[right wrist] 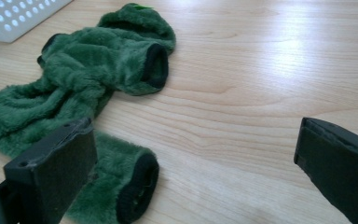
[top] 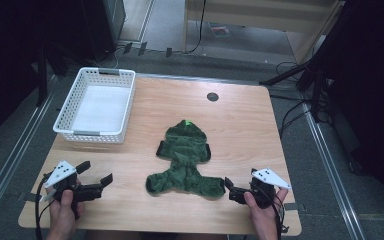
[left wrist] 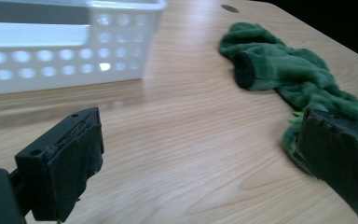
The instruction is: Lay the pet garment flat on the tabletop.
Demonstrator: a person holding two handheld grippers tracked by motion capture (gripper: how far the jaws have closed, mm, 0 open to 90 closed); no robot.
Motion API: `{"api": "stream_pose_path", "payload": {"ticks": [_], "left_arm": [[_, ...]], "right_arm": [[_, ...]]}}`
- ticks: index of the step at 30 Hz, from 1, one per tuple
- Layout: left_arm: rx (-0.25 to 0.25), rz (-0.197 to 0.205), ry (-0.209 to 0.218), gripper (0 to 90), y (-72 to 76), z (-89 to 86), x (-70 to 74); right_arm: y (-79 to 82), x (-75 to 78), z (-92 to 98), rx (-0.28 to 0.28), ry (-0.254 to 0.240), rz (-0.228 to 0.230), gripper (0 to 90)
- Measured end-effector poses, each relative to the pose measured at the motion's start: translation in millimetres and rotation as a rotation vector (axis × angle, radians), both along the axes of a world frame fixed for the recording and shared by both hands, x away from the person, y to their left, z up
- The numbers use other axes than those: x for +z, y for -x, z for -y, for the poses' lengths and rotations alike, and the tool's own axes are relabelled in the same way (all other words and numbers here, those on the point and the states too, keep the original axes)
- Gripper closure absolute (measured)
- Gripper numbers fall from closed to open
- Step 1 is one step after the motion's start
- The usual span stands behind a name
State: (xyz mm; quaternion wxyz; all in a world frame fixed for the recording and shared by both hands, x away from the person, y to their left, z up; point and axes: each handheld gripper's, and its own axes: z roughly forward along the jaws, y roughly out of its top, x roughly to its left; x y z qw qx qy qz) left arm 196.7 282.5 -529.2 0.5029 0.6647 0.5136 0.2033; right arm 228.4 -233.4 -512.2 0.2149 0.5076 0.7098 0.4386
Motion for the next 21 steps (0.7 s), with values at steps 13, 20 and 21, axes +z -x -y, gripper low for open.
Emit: {"api": "stream_pose_path", "payload": {"ticks": [13,20,21], "left_arm": [[0.113,-0.019,-0.007,0.8,9.7,-52.2,-7.3],[0.175,-0.029,0.001,0.9,14.7,-83.3,-10.6],[0.184,-0.028,0.004,0.8,15.2,-87.4,-10.9]], "right_arm": [[-3.3,-4.7,21.0,-0.043,0.023,-0.003,0.0],[-5.7,-8.7,41.4,-0.086,0.012,-0.018,0.0],[-6.0,-9.6,44.4,-0.091,0.012,-0.017,0.0]]}}
